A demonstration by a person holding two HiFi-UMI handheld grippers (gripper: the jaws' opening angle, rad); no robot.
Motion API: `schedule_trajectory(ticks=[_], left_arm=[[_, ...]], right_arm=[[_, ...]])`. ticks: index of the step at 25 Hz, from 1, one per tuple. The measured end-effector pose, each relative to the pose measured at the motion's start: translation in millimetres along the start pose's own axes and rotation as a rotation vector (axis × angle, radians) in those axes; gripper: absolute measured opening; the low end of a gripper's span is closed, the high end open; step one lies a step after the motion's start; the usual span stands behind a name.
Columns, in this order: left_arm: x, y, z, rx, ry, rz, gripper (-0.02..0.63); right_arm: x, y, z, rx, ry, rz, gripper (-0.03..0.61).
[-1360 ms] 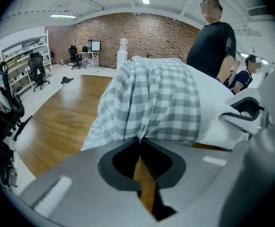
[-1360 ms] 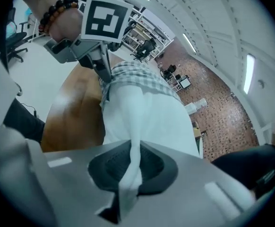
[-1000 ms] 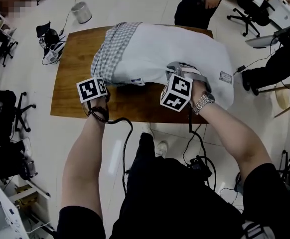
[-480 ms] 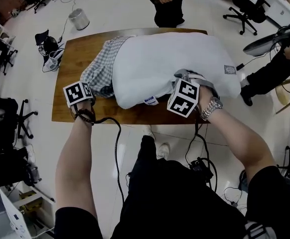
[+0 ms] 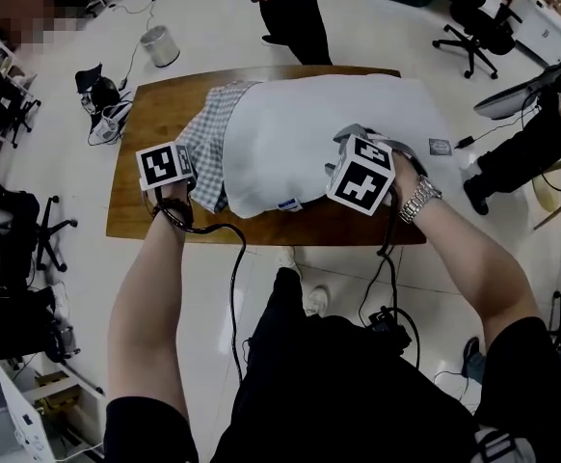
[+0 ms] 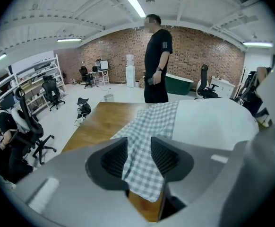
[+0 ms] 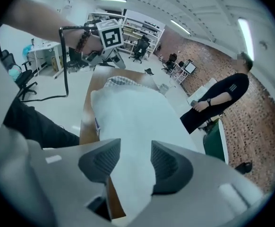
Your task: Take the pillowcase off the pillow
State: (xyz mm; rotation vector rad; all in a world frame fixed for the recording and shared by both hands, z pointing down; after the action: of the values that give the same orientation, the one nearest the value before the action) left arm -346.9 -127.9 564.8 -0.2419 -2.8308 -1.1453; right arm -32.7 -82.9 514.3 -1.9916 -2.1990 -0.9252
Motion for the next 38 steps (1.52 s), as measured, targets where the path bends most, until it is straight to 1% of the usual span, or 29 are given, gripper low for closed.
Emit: schedule_trajectory(ticks=[3, 5, 9, 13, 16, 20, 22, 24, 25, 26, 28, 30, 31, 34, 35, 36, 37, 38], left_arm=[[-13, -11, 1, 0.003, 0.049, -0.03, 0.164], [-23, -20, -2, 0.001, 0.09, -0.069, 0.167], [-44, -28, -17, 0.006, 0.184, -0.181, 0.172], [-57, -53, -30, 0.009, 0.265, -0.276, 0.176], [-63, -72, -46, 0.038, 0.315, -0.325, 0.183], [-72, -98, -72, 0.103, 0.364, -0.374, 0.199], [-77, -114, -88, 0.137, 0.377, -0.443, 0.208], [-83, -133, -108, 0.166, 0.382, -0.547, 0.212], [-87, -145, -118, 0.176, 0.391, -0.584, 0.213], [-91, -156, -127, 0.186, 0.406, -0.603, 0.213], [-98, -176, -144, 0.214, 0.456, -0.599, 0.213], [-104, -189, -162, 0.259, 0.512, -0.548, 0.212], [-108, -194, -171, 0.287, 0.542, -0.497, 0.212], [-120, -208, -201, 0.377, 0.632, -0.28, 0.212], [-124, -213, -212, 0.406, 0.652, -0.221, 0.212], [-127, -217, -223, 0.433, 0.665, -0.183, 0.212], [-130, -220, -233, 0.457, 0.672, -0.168, 0.212], [-134, -220, -244, 0.484, 0.674, -0.173, 0.212]], right_arm=[[-13, -12, 7, -0.037, 0.005, -0.022, 0.201], [-22, -21, 8, -0.072, 0.0, -0.037, 0.202], [-35, -34, -3, -0.122, -0.015, -0.05, 0.202], [-58, -56, -16, -0.144, -0.054, -0.065, 0.21], [-75, -71, -31, -0.158, -0.096, -0.081, 0.22], [-108, -92, -53, -0.189, -0.137, -0.092, 0.235], [-127, -102, -65, -0.191, -0.171, -0.101, 0.236], [-149, -108, -80, -0.184, -0.212, -0.115, 0.238], [-162, -109, -89, -0.178, -0.234, -0.123, 0.241], [-174, -111, -97, -0.169, -0.254, -0.13, 0.252], [-196, -114, -112, -0.15, -0.287, -0.144, 0.267], [-214, -115, -128, -0.136, -0.326, -0.16, 0.281], [-222, -115, -137, -0.133, -0.348, -0.17, 0.281], [-242, -115, -162, -0.118, -0.421, -0.199, 0.299], [-248, -115, -171, -0.106, -0.447, -0.202, 0.301], [-252, -115, -179, -0.093, -0.474, -0.201, 0.302], [-255, -114, -187, -0.081, -0.5, -0.199, 0.304], [-256, -113, -195, -0.071, -0.525, -0.197, 0.304]])
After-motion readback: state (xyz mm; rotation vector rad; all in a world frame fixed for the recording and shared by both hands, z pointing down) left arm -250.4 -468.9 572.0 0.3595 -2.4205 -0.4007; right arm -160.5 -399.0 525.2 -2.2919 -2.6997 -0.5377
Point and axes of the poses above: the fingertips, and each gripper's own axes: z backward along the fingers, x to its left, y out of its underside, the point moved 2 cm from there along z, backward along the fingers, and after that the axes turned 6 degrees about z, right-handed, at the moved point
